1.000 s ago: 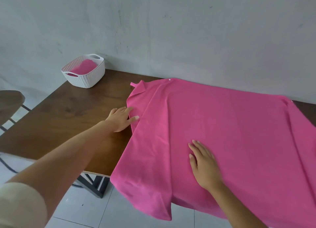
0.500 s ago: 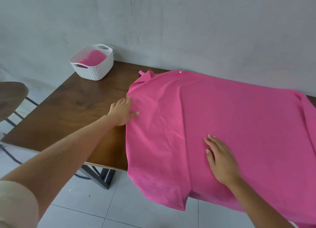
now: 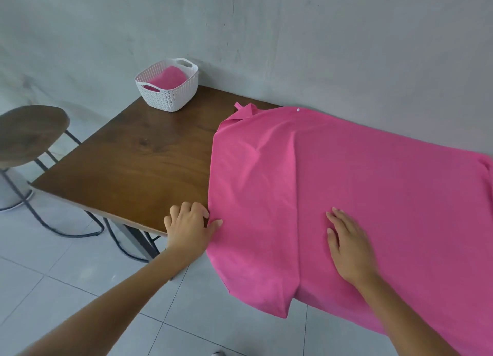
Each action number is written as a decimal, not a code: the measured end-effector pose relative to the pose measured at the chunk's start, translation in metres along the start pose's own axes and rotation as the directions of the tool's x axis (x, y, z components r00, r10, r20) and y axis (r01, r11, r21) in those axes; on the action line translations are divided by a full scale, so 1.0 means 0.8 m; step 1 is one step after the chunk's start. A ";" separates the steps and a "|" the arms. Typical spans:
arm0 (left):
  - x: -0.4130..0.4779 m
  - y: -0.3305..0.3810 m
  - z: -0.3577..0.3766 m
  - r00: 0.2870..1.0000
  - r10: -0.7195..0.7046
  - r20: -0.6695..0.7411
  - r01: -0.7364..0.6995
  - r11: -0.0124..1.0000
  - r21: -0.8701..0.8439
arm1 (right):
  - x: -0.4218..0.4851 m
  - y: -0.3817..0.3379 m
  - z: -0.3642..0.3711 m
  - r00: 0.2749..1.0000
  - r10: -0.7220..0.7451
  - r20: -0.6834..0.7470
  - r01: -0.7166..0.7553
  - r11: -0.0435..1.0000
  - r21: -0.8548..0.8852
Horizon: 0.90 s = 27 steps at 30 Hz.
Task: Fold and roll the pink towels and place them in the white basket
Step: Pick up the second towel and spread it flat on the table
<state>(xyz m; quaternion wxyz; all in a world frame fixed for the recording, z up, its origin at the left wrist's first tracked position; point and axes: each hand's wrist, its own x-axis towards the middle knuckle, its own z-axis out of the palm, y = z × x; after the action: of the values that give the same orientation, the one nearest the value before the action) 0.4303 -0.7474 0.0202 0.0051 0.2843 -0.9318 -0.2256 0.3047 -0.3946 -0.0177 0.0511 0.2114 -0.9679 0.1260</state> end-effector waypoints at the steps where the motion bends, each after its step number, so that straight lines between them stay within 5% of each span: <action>1: -0.001 0.004 -0.002 0.999 -0.014 0.038 0.012 0.999 0.039 | 0.000 0.000 0.000 1.000 0.000 0.003 0.000 1.000 -0.003; 5: 0.004 0.014 -0.011 0.994 -0.006 0.111 0.005 1.000 0.013 | 0.001 -0.001 -0.003 1.000 0.015 0.017 -0.016 1.000 0.003; 10: -0.001 0.002 -0.029 0.969 0.107 0.221 0.024 0.855 -0.517 | 0.001 -0.004 -0.007 0.999 0.021 0.025 -0.022 1.000 0.013; 13: -0.013 -0.002 -0.041 0.928 0.133 0.349 0.126 0.767 -0.629 | 0.001 -0.004 -0.007 1.000 0.016 0.026 -0.016 1.000 0.023; 16: -0.016 -0.011 -0.043 0.930 0.096 0.355 0.114 0.843 -0.526 | 0.002 -0.005 -0.007 1.000 0.015 0.020 -0.016 0.999 0.035; 21: -0.013 -0.025 -0.054 0.985 0.059 0.165 -0.013 0.963 -0.268 | 0.003 -0.002 -0.006 0.999 0.021 0.035 -0.023 0.999 0.048; 27: 0.016 -0.054 -0.066 0.994 -0.099 -0.036 0.096 0.992 -0.080 | 0.004 -0.001 -0.007 1.000 0.012 0.017 -0.013 0.997 0.073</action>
<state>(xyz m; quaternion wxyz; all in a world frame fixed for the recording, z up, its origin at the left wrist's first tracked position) 0.4498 -0.8082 0.0476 0.0240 0.3335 -0.9069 -0.2563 0.3026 -0.3948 -0.0120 0.0343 0.2079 -0.9644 0.1598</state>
